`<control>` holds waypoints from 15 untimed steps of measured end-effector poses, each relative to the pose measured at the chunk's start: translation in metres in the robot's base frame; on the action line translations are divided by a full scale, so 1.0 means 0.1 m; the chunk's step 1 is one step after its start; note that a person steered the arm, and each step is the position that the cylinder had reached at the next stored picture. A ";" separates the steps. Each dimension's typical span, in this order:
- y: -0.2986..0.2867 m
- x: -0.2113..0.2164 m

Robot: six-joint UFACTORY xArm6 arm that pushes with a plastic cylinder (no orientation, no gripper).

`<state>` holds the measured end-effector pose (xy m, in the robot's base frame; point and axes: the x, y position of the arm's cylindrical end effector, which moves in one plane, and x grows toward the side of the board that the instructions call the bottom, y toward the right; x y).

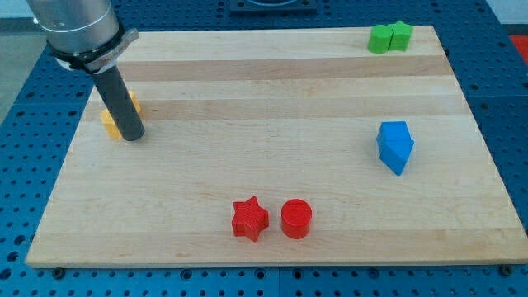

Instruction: Nudge blue triangle and blue cube a bit up

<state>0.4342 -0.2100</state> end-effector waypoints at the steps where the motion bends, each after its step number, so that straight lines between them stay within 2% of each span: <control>1: 0.04 0.01; 2: 0.44 0.11; 4: 1.61 0.56; 7: 3.19 1.02; 9: 3.91 0.96; 12: 3.78 0.64; 14: 3.45 0.41; 15: 3.43 0.44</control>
<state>0.4786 0.1330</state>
